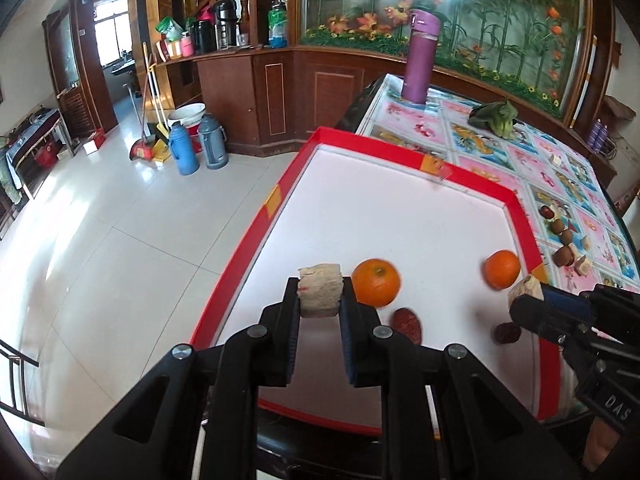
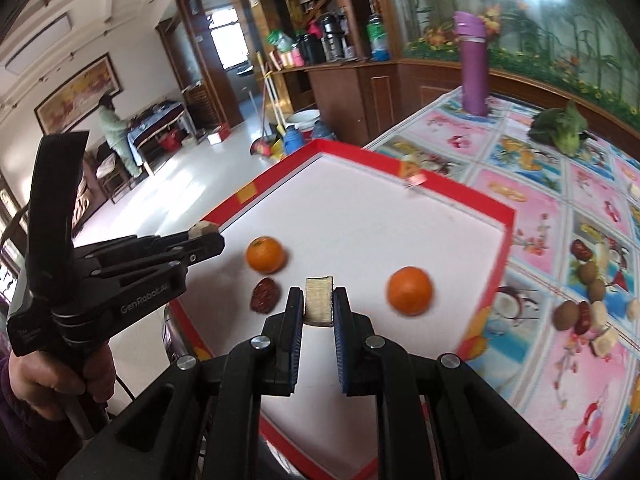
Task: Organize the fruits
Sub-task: 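Carry both beige cubes over the tray and open both tools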
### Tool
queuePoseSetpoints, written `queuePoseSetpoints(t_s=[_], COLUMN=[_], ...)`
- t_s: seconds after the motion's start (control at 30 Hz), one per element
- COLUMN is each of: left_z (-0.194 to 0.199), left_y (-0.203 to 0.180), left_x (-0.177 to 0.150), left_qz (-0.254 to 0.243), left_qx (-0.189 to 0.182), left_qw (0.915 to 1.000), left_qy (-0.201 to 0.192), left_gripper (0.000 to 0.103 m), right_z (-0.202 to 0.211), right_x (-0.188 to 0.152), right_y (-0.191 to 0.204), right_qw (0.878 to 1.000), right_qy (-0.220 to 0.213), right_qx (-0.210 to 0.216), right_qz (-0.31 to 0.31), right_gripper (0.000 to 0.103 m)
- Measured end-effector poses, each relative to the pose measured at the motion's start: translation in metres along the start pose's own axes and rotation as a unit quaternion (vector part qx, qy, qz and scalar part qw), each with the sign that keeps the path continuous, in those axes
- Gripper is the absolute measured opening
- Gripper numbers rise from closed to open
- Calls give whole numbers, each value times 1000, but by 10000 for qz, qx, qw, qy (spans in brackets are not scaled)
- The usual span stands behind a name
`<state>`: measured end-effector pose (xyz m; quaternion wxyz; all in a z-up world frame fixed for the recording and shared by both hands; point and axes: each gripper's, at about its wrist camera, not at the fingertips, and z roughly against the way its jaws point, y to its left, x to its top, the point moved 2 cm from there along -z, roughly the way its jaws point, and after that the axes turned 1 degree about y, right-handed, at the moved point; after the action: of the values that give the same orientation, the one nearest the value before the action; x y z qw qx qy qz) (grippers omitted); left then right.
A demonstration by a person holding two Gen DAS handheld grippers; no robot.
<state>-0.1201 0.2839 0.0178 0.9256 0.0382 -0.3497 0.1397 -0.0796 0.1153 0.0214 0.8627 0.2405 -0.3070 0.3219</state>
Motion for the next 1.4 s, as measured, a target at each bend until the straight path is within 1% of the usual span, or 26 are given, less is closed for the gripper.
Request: queuePoseSetpoints(t_s=[0.2, 0.3, 0.57, 0.73, 0.9, 0.93, 0.97, 1.0, 1.03, 1.1, 1.13, 1.17, 1.2, 1.3, 1.4], left_z=[-8, -11, -18, -19, -19, -19, -19, -18, -17, -12, -10, -7, -4, 5, 13], left_y=[5, 5, 1, 2, -1, -2, -3, -2, -1, 0, 1, 2, 2, 0, -11], left_x=[-7, -10, -16, -16, -16, -16, -16, -16, -16, -15, -13, -12, -10, -7, -2], left_qz=[-61, -88, -157, -173, -265, -267, -258, -243, -231, -238, -227, -204, -188, -190, -264], left_qx=[-28, -45, -83, -31, 54, 64, 75, 128, 200, 333, 341, 348, 368, 401, 346], left_qw=[9999, 9997, 9991, 9990, 9986, 9985, 9985, 9985, 9986, 9986, 9987, 9988, 9989, 9990, 9990], left_qy=[148, 225, 376, 399, 455, 467, 480, 470, 427, 334, 301, 268, 234, 96, -26], left_gripper=[20, 20, 20, 20, 23, 29, 47, 54, 64, 65, 65, 66, 66, 67, 69], right_z=[-27, -32, -36, -42, -40, -40, -39, -39, -38, -33, -30, -25, -21, -4, 14], right_x=[-4, -6, -13, -15, -17, -17, -17, -17, -17, -17, -17, -16, -15, -12, -11], right_y=[9, 11, 18, 19, 19, 18, 18, 17, 16, 14, 12, 9, 7, -2, -17], right_qw=[9995, 9993, 9987, 9980, 9981, 9981, 9980, 9979, 9979, 9981, 9983, 9986, 9988, 9991, 9989], right_qy=[306, 358, 494, 621, 613, 619, 627, 640, 651, 606, 562, 488, 420, 154, -119], right_qx=[6, -32, -49, -57, -35, -23, -14, -1, 12, 64, 92, 126, 151, 236, 169], right_qz=[44, 101, 115, 83, 39, 29, 21, 5, -14, -67, -99, -152, -200, -313, -431], right_gripper=[13, 13, 13, 13, 13, 13, 14, 14, 15, 21, 24, 30, 32, 32, 32])
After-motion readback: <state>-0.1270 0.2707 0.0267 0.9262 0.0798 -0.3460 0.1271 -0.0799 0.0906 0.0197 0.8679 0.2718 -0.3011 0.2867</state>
